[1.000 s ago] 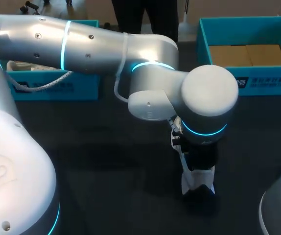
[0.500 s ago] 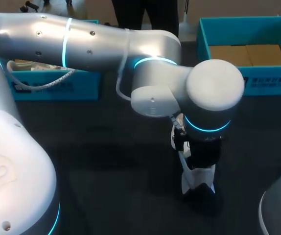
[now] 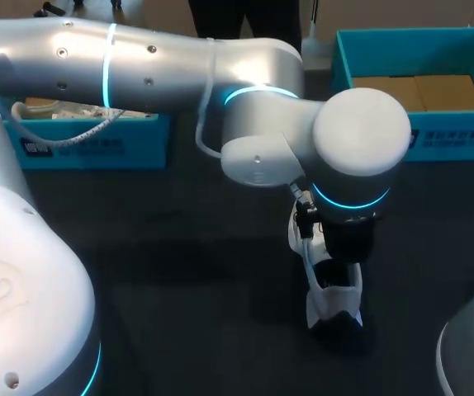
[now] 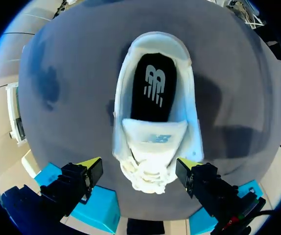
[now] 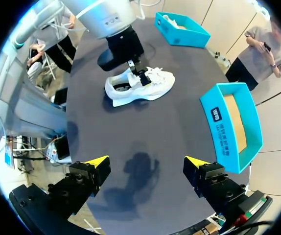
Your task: Take the shoe out of the shoebox, open the shoe tongue, remove and reinsert the insole, then place the shoe into the shoebox
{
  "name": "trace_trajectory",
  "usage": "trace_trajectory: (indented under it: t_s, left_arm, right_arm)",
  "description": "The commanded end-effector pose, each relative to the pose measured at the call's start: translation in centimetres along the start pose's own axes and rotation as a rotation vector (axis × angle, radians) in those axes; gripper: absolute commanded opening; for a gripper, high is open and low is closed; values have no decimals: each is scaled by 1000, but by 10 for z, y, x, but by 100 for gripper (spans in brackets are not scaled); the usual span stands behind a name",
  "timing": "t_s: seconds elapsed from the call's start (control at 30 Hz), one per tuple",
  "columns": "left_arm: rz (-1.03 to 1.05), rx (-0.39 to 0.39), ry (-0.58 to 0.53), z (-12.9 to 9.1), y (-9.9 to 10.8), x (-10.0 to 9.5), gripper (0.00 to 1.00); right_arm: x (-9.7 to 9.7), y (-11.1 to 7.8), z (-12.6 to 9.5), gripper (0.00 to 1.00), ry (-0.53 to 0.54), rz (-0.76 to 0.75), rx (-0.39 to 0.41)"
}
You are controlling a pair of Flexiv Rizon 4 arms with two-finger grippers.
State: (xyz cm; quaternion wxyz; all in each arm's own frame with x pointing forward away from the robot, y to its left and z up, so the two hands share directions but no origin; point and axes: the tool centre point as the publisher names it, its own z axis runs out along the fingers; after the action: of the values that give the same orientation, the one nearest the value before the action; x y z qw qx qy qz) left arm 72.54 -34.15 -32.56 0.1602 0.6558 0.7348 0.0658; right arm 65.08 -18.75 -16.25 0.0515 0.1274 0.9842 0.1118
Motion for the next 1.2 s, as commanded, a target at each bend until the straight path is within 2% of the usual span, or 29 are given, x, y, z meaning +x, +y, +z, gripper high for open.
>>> trace_trajectory:
  t_s: [0.03, 0.3, 0.47, 0.53, 0.57, 0.6, 0.7, 0.83, 0.97, 1.2]
  left_arm:
    - [3, -6, -3, -6, 7, 1, 100]
    - [2, -13, -14, -22, 27, 1, 100]
    - [3, -23, -18, -36, 33, 1, 100]
    - [6, -26, -19, -42, 32, 2, 74]
    - [7, -25, -21, -45, 32, 2, 57]
    - [8, -24, -22, -46, 30, 2, 49]
    - [12, -17, -35, -49, 28, 3, 34]
    - [14, -7, -28, -43, 23, 4, 32]
    - [25, -4, -14, -38, 14, 7, 37]
    - [68, 22, -9, -30, -8, 10, 39]
  right_arm:
    - [-1, 1, 0, 100, 3, 1, 3]
    - [-1, 1, 0, 100, 3, 1, 3]
    - [-1, 1, 0, 100, 3, 1, 3]
    - [-1, 1, 0, 100, 3, 1, 3]
    - [-1, 1, 0, 100, 3, 1, 3]
    - [-1, 1, 0, 100, 3, 1, 3]
    - [-1, 1, 0, 100, 3, 1, 3]
    - [-1, 1, 0, 100, 3, 1, 3]
    - [-1, 1, 0, 100, 3, 1, 3]
    - [-1, 1, 0, 100, 3, 1, 3]
